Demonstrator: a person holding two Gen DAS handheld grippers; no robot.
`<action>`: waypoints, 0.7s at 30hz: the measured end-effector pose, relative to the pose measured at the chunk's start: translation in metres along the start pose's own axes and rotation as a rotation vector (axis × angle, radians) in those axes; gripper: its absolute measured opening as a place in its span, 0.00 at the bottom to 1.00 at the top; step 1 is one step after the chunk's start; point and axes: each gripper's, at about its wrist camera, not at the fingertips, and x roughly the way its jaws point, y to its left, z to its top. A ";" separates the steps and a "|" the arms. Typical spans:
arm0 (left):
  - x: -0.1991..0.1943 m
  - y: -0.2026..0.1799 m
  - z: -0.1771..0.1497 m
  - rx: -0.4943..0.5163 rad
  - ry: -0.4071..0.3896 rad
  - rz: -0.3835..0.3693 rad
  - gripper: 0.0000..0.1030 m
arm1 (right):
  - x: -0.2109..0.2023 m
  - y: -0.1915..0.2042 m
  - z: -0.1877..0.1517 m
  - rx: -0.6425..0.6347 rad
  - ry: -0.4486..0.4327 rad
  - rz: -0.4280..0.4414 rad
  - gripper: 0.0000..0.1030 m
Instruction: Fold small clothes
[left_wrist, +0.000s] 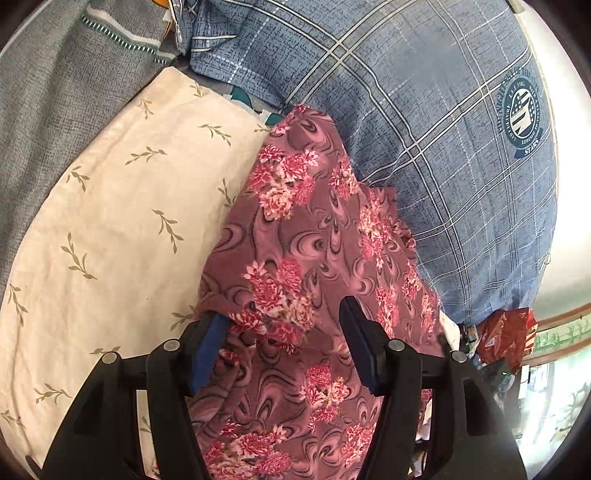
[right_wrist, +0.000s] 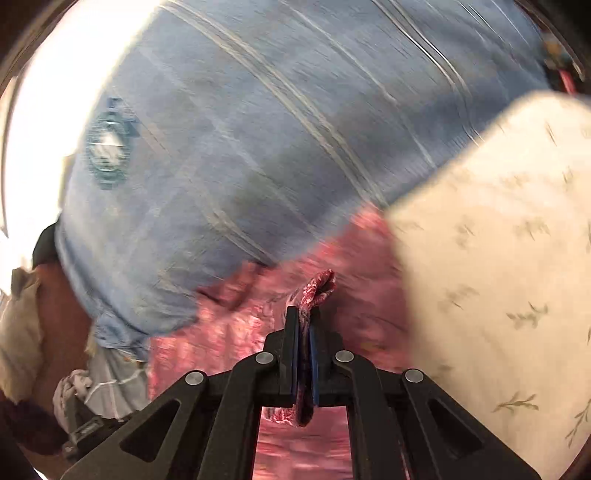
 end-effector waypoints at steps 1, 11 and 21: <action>-0.001 -0.001 0.000 0.005 -0.003 0.001 0.59 | 0.006 -0.005 -0.003 0.009 0.018 -0.014 0.04; -0.001 -0.009 -0.003 0.038 0.043 -0.012 0.59 | 0.004 -0.003 -0.002 -0.030 0.062 -0.078 0.04; -0.020 -0.050 -0.021 0.199 -0.011 -0.064 0.59 | -0.043 0.024 -0.008 -0.045 -0.054 0.010 0.17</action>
